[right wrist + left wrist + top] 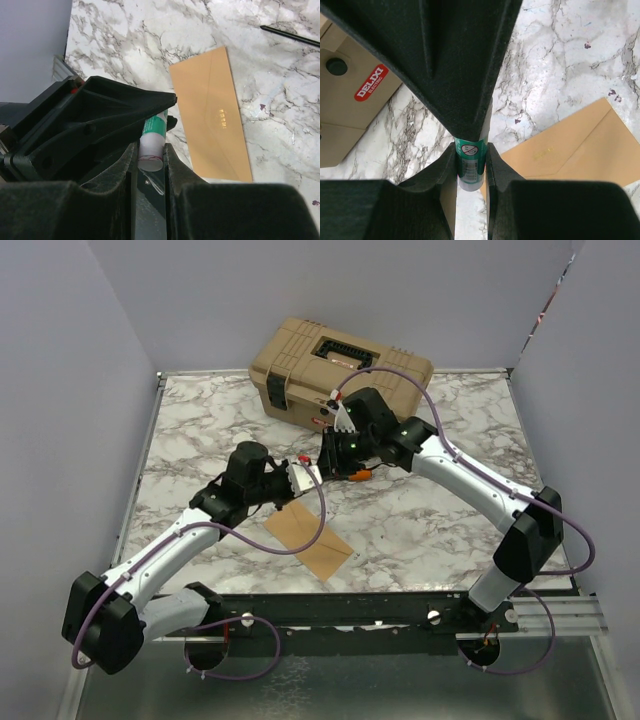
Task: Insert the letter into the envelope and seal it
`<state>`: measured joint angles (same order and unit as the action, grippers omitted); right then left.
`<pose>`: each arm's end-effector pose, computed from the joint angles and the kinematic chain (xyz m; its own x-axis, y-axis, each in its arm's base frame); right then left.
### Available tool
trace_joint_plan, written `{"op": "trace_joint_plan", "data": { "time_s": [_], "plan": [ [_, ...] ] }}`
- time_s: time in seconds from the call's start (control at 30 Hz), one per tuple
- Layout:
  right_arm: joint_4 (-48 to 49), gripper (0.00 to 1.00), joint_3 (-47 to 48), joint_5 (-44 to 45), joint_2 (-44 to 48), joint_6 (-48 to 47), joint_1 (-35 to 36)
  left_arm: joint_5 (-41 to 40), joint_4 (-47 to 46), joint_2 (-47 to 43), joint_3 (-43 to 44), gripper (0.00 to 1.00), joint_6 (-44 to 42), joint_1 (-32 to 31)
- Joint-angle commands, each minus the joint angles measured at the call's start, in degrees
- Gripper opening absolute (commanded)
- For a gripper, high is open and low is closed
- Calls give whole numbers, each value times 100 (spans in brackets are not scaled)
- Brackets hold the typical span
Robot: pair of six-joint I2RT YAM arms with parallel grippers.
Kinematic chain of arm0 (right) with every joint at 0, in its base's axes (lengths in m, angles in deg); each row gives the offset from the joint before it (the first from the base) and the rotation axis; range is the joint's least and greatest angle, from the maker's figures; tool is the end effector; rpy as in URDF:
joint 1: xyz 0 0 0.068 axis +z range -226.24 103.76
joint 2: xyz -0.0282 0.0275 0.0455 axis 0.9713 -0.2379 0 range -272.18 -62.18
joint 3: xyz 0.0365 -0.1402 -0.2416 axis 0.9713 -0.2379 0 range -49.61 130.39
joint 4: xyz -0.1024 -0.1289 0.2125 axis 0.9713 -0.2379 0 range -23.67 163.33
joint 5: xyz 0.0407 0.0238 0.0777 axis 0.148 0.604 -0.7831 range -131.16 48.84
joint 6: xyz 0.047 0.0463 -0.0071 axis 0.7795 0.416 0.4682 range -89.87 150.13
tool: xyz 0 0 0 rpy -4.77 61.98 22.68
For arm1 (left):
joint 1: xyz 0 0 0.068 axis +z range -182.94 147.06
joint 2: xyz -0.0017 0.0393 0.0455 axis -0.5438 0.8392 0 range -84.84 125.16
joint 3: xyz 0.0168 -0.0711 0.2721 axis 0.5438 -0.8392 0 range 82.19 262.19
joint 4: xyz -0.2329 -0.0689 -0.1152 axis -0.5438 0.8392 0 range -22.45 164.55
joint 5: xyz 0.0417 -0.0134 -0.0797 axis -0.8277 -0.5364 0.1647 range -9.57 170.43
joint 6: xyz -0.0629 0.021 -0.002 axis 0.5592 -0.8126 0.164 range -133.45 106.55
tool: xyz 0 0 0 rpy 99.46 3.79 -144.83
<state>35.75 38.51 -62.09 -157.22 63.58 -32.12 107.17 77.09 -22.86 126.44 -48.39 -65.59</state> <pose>0.2669 0.2850 0.3284 -0.8791 -0.1354 -0.4570 -0.4177 0.6806 0.6019 0.2046 -0.1592 0.2794 0.1524 0.5097 -0.8467 0.8919 0.2981 0.3400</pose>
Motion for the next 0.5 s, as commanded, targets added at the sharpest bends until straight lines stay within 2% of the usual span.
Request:
{"op": "trace_joint_plan", "data": {
  "time_s": [0.0,0.33,0.47],
  "plan": [
    [-757,0,-364,-894,-617,91,334,761,-2598,-171,1024,0,-335,-390],
    [-676,0,-398,-1105,-822,167,307,903,-2602,-154,980,0,-441,-790],
    [-455,0,-609,-1254,-839,281,220,931,-2762,-228,872,0,-224,-840]
  ]
}}
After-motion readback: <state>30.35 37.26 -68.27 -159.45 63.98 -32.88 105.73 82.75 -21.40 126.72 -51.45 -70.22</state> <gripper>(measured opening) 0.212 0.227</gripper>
